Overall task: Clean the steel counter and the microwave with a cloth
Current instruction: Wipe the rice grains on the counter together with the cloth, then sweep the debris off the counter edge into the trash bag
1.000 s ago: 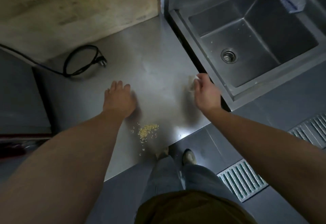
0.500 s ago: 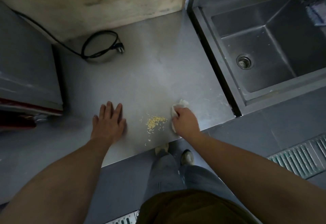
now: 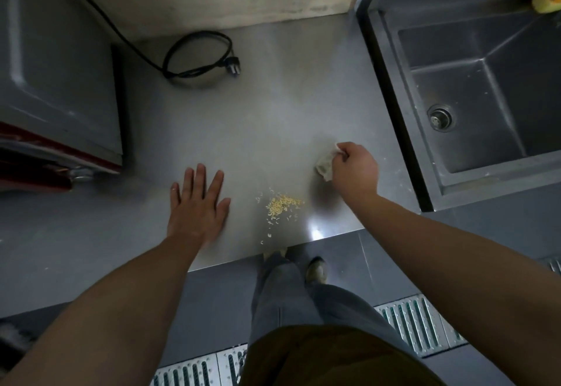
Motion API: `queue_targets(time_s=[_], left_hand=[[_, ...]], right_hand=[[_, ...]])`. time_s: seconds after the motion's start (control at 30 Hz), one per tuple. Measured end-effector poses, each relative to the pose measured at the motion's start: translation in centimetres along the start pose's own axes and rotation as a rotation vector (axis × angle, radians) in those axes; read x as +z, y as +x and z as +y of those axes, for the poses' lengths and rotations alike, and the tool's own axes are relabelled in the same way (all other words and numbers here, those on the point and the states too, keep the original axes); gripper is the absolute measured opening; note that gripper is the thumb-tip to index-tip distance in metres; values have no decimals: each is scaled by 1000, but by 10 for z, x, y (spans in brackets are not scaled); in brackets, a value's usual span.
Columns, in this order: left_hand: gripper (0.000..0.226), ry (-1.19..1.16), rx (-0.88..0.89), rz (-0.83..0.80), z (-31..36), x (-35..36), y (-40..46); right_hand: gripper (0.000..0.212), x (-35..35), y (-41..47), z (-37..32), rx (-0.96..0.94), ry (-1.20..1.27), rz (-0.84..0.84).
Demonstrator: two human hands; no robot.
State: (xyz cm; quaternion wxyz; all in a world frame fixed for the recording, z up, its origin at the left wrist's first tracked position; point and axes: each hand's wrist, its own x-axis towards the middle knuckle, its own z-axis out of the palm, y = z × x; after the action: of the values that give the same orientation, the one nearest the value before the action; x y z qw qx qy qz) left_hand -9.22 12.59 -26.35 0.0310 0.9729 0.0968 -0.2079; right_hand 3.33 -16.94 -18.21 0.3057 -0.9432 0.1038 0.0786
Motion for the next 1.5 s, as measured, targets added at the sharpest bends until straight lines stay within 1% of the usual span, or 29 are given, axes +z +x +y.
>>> queue_targets(time_s=[0.1,0.2,0.27,0.33,0.4,0.53,0.6,0.67,0.73,0.87,0.97,1.03,1.1,1.2,1.3,1.4,1.5], left_hand=[[65,10,-1,11,0,2,0],[65,12,-2,9,-1,3,1],[65,8,2,16,-1,4,2],[65,9,4,17,-1,4,1],[65,16,3,0,-1,3,0],[67,4,14,-69,1,-6,0],[67,14,26,-106,1,-13,1],[64,35,42,-78,-2,-24,5],[56,46,80,16,-4,-42,12],[54,10,281,200,19,-78,38],[41,-14,438,263,65,-105,67],[42,-10,520,291,107,-125,83],[45,-10,601,305,155,-140,88],[46,16,748,283,231,-147,78],[49,120,886,188,304,-143,58],[50,174,985,133,368,-130,29],[45,263,1084,74,420,-110,-5]], right_hand=[[34,19,4,-10,-84,-29,-102],[36,45,0,-27,-158,-105,-289],[40,61,-5,-41,-218,-161,-396],[47,70,-12,-52,-299,-225,-465],[49,73,-21,-57,-404,-291,-562],[48,77,-33,-52,-678,-447,-758],[43,73,-32,-52,-699,-479,-834],[37,61,-27,-58,-669,-449,-871],[34,44,-17,-63,-614,-352,-796],[36,-10,25,-55,-397,-157,-486],[30,-70,55,-28,-236,-118,-305],[26,-112,65,1,-125,-108,-181],[27,-151,64,38,-9,-113,-87],[25,-203,44,104,147,-160,-16],[25,-239,5,173,310,-178,3],[26,-260,-36,240,457,-175,4],[26,-266,-71,300,562,-173,-28]])
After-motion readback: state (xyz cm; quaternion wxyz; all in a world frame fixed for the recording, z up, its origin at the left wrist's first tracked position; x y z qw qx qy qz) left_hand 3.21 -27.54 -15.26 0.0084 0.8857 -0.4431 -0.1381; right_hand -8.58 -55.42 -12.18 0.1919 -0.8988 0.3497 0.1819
